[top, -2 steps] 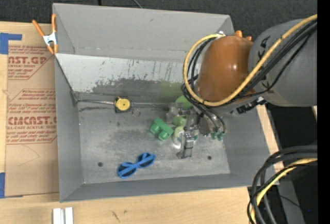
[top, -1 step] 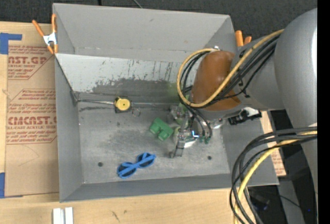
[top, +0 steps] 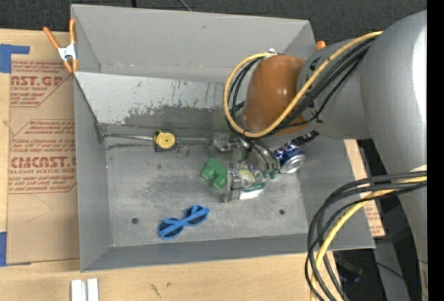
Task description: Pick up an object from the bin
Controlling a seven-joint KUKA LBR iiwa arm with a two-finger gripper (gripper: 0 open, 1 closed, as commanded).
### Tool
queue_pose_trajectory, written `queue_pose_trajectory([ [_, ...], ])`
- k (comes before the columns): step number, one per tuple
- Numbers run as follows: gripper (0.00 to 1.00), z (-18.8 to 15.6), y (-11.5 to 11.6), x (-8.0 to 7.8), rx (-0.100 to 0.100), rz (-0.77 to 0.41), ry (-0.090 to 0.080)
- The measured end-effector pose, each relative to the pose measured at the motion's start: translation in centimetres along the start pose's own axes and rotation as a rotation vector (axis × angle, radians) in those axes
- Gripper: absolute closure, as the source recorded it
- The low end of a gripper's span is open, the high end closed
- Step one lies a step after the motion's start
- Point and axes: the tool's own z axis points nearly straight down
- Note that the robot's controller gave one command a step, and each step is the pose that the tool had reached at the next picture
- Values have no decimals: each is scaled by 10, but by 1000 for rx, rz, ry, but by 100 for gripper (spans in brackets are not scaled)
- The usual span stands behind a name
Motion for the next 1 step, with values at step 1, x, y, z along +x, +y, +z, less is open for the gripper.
queue_pose_trajectory([
  [1,0,0,19,13,-1,33,3],
])
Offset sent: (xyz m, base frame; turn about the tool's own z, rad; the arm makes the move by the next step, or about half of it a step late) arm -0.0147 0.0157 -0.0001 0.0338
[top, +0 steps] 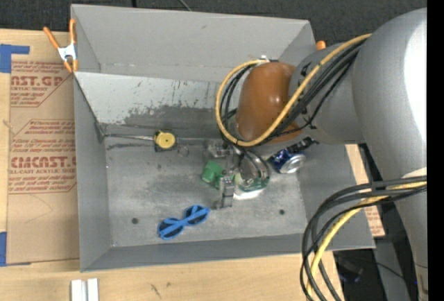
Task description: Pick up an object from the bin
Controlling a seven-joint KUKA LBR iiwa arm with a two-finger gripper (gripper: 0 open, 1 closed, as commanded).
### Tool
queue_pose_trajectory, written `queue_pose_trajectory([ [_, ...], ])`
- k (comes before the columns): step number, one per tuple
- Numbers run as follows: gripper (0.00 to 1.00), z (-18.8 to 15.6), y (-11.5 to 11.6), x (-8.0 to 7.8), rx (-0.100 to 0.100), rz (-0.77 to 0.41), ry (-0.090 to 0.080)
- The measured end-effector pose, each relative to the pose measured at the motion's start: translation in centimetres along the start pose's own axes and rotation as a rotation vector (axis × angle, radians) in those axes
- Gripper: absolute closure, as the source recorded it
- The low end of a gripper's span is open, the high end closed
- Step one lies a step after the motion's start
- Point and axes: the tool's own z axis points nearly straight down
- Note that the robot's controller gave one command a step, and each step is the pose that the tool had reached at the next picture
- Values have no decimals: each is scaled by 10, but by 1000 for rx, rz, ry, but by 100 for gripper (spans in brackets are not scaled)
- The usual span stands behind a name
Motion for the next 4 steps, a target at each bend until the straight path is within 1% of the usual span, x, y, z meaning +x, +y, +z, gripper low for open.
queue_pose_trajectory([
  [1,0,0,-46,-8,2,73,-2],
  [2,0,0,-26,10,0,210,1],
  [3,100,-1,-27,9,1,211,-1],
  [4,100,-109,-31,-9,0,220,-11],
])
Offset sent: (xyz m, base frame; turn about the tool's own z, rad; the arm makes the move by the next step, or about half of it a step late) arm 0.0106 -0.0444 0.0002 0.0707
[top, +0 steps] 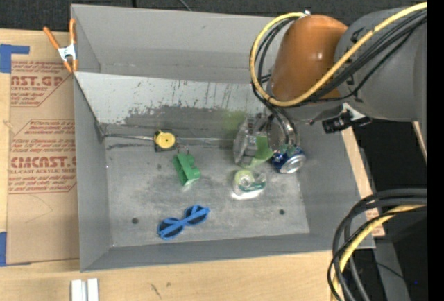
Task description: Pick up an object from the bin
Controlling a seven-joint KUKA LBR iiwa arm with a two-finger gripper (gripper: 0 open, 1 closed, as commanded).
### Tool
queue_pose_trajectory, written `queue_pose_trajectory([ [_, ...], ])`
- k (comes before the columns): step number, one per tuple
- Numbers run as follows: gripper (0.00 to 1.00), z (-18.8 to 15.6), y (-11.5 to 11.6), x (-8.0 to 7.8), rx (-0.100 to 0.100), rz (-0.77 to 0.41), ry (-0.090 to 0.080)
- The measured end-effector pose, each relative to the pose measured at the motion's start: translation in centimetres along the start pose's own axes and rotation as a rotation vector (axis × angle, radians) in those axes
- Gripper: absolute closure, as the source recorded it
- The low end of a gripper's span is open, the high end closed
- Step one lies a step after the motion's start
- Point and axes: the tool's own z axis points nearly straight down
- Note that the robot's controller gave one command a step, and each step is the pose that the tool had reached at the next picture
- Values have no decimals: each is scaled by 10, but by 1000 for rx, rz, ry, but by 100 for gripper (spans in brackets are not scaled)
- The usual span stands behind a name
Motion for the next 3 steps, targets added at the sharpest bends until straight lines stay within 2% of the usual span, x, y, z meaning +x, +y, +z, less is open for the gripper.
queue_pose_trajectory([
  [1,100,-33,-87,-21,4,-253,6],
  [2,0,-32,-85,-20,2,-255,8],
  [3,0,111,-96,1,0,53,13],
])
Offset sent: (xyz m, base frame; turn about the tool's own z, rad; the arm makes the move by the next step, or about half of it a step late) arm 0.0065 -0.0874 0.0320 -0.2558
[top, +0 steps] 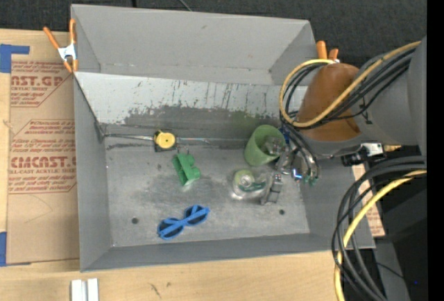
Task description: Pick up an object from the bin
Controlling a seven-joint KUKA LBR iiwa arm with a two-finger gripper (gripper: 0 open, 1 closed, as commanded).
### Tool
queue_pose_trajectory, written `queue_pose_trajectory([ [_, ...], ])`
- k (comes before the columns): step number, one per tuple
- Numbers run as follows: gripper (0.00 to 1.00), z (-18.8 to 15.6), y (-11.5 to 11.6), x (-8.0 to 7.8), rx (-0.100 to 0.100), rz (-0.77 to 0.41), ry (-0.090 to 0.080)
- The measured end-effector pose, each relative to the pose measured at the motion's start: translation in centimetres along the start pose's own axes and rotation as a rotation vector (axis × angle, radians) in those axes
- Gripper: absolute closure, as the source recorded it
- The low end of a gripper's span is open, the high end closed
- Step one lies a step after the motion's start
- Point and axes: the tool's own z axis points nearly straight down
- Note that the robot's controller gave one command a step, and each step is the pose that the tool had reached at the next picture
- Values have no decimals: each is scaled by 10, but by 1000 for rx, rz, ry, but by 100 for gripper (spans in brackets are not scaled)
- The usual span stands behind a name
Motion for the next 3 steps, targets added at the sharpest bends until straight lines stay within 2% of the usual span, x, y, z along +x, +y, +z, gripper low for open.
queue_pose_trajectory([
  [1,0,-2,41,-3,2,198,-3],
  [2,100,-3,39,-4,4,200,-6],
  [3,100,-60,37,-12,1,204,-8],
])
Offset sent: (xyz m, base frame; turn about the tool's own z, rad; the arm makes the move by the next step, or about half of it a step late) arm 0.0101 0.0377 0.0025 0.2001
